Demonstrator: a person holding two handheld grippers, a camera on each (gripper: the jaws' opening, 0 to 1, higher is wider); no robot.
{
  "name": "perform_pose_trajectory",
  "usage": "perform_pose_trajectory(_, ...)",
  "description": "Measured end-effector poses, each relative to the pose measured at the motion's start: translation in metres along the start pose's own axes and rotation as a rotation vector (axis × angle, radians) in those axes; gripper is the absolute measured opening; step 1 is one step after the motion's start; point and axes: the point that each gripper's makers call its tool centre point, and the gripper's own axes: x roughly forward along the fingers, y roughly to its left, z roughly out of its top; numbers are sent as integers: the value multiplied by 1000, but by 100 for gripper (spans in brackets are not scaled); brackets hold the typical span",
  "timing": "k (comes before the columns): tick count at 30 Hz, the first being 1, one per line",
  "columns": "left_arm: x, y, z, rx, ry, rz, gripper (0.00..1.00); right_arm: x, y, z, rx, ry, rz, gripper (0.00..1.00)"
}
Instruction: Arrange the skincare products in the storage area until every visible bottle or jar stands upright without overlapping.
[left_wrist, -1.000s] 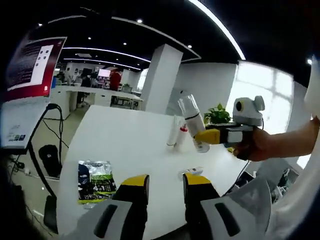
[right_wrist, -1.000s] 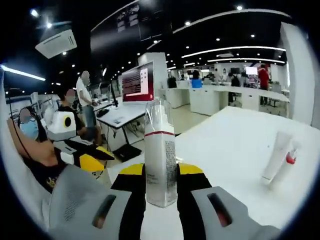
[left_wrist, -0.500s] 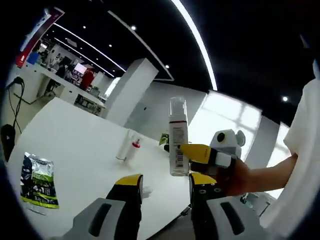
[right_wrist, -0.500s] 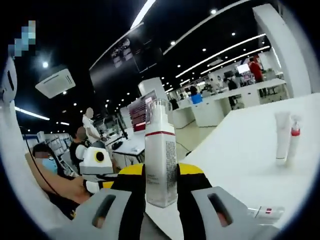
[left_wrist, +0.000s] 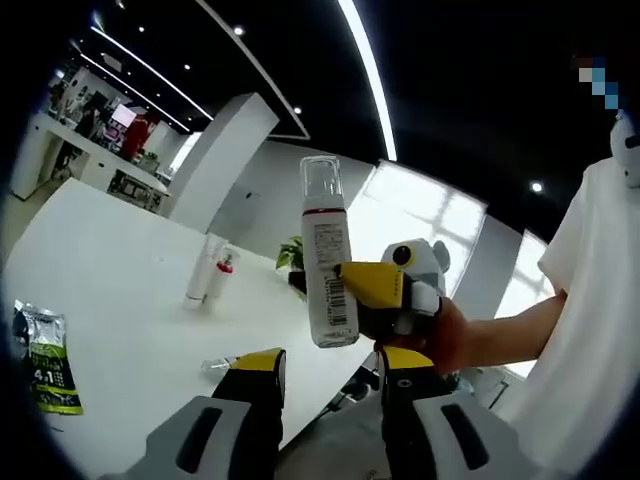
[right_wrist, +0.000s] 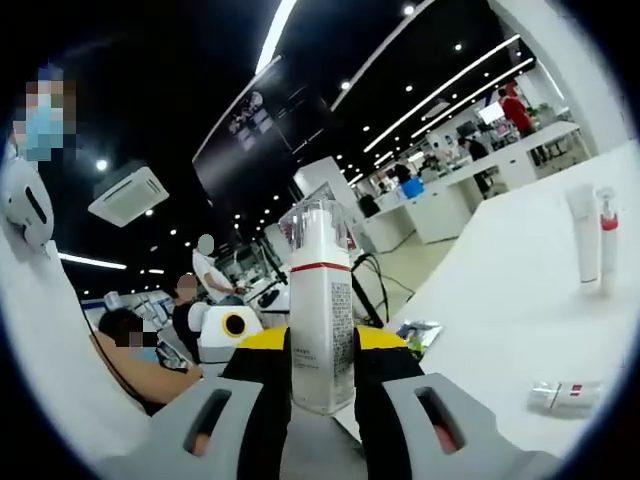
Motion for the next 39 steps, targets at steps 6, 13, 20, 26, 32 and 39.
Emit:
perform_pose_trajectory(6,-8,-3,13,-33,-71,-19,37,-3,-18,-22,-151,158,-92,20)
perform_pose_trajectory(13,-10,12,22,-60,-119,41,37,-1,-12,-40,-291,270,-83,20)
perform_pose_trajectory(20,-10,19,19,-31,-105,85,36,7,-1,-52,-408,329,-45,21)
perform_pose_trajectory(26,-8,15,12,0,-77,66,21,4,-2,-57,-498,374,-29,21)
perform_pose_trajectory(32,-6,10,10,21,-60,32,20,-4,-1,-61,-495,434,17,22)
perform_pose_trajectory(39,-6,5,8,43,-55,3,20,-31,-4,-67,-484,533,76,36)
